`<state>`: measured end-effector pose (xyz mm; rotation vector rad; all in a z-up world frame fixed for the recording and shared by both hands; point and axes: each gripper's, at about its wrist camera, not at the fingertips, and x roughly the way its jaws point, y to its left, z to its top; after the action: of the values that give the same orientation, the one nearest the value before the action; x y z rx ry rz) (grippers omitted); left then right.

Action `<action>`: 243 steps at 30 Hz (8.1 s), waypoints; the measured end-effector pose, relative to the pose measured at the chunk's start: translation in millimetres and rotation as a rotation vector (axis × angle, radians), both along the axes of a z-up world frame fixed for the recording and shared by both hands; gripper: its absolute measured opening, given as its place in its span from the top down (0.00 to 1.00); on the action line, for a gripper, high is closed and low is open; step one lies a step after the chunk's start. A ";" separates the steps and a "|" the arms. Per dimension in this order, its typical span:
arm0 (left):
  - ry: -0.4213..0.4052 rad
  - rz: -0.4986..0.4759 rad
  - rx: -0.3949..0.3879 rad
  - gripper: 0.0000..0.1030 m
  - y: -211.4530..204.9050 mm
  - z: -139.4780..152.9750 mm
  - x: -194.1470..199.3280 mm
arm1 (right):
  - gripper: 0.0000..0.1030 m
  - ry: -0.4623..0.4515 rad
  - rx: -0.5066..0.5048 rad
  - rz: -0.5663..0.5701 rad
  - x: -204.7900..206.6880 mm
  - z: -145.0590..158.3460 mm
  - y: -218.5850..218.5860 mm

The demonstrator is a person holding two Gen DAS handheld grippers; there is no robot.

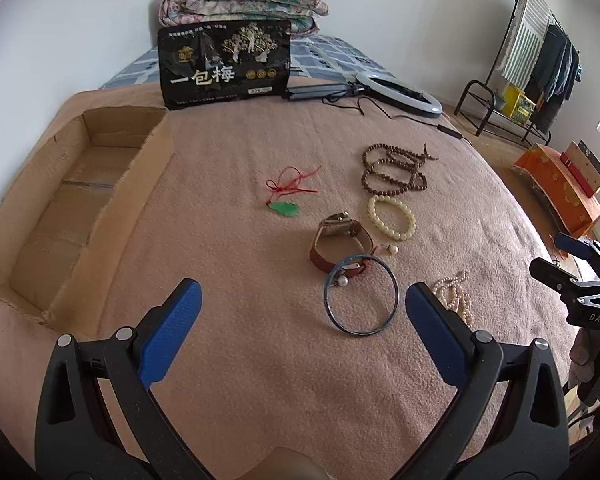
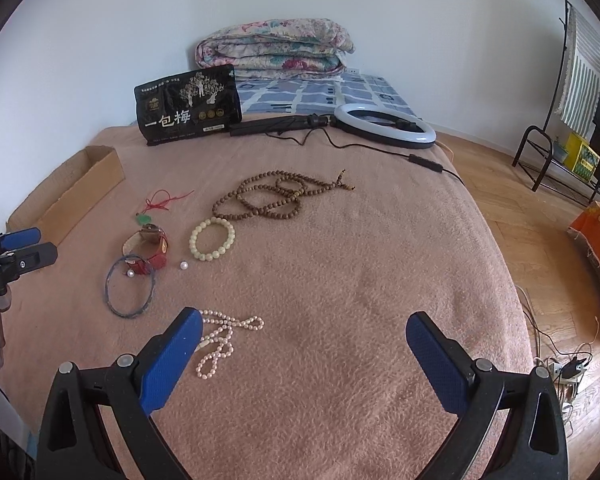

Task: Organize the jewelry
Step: 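Move both tools toward the jewelry, left tool over the blue bangle, then grasp the blue bangle with the left tool while the right tool grasps the pearl necklace, then carry bangle and necklace into the cardboard box and open both tools, then lift both tools out of the box and move back toward the jewelry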

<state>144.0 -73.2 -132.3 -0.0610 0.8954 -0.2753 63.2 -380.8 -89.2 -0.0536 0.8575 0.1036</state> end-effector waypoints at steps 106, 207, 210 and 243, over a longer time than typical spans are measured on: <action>-0.042 0.029 0.047 0.28 -3.8 7.3 -6.8 | 0.92 0.016 0.101 0.247 12.9 29.8 75.2; -0.099 0.400 0.096 0.21 219.4 36.5 12.7 | 0.07 -0.081 0.110 0.469 137.8 73.3 332.2; -0.108 0.399 0.094 0.21 214.6 42.4 8.5 | 0.06 -0.096 0.111 0.437 133.9 79.9 313.6; -0.099 0.099 0.046 0.21 54.4 45.6 9.1 | 0.02 -0.100 -0.008 0.068 85.3 69.0 64.9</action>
<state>153.1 -18.7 -86.7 -0.0481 0.7972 -0.1637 148.4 -315.9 -20.2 -0.0946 0.7564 0.1604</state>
